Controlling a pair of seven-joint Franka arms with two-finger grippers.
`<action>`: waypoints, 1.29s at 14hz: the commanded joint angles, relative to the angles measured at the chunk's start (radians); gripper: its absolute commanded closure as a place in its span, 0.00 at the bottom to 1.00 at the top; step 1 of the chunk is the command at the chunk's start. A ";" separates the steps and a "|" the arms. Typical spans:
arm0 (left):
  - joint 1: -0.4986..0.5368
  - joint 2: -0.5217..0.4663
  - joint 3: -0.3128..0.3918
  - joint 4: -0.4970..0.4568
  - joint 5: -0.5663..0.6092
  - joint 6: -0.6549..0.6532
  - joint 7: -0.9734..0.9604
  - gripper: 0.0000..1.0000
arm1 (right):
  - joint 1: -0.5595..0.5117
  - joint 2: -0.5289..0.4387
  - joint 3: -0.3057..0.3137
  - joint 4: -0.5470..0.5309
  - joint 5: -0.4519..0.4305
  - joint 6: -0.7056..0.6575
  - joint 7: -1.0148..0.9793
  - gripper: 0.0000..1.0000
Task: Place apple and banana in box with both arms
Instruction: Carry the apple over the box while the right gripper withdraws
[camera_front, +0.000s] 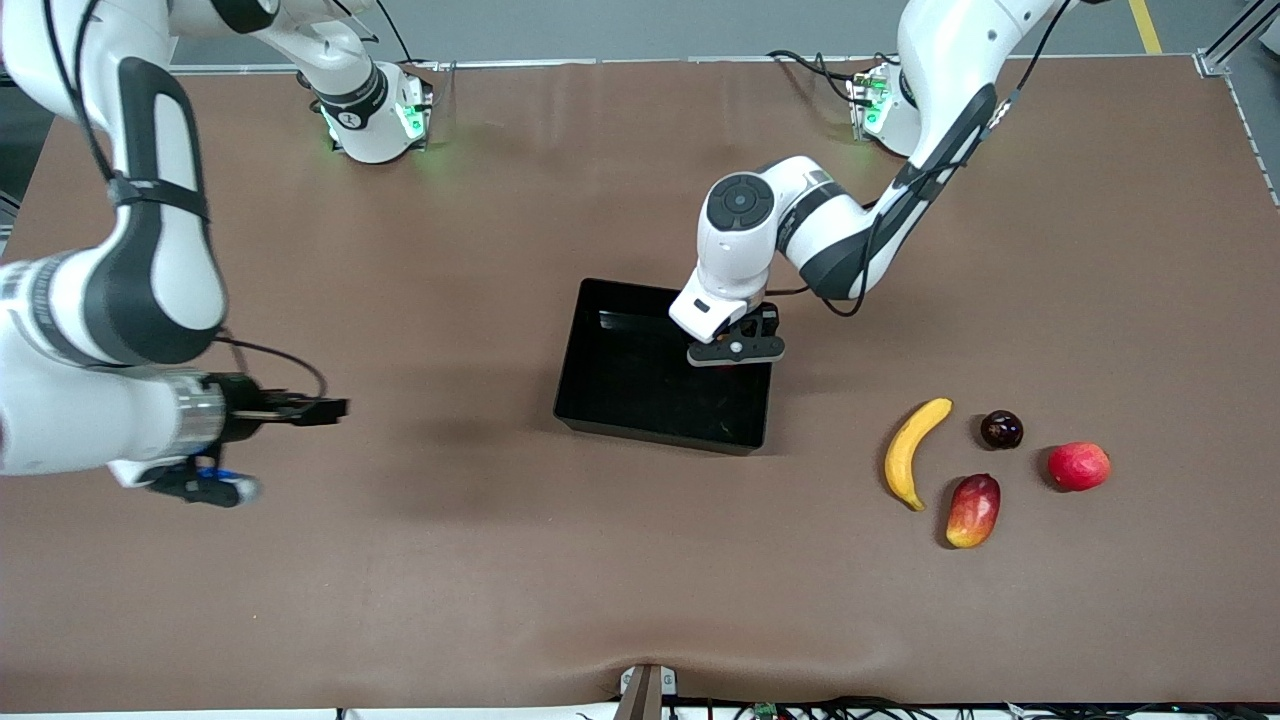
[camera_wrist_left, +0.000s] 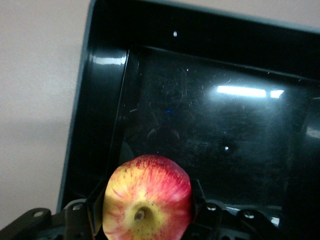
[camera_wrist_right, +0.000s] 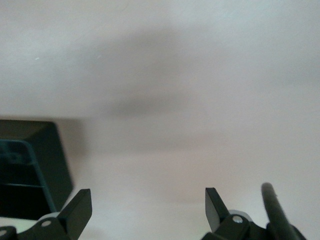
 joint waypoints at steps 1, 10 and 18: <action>-0.003 0.038 0.000 0.017 0.039 0.023 -0.027 1.00 | -0.021 -0.065 0.019 0.016 -0.107 -0.002 -0.083 0.00; -0.001 0.106 0.001 0.031 0.134 0.043 -0.027 1.00 | -0.121 -0.130 0.018 0.048 -0.117 0.032 -0.123 0.00; -0.004 0.152 0.001 0.036 0.132 0.068 -0.027 0.86 | -0.159 -0.485 0.021 -0.425 -0.131 0.185 -0.348 0.00</action>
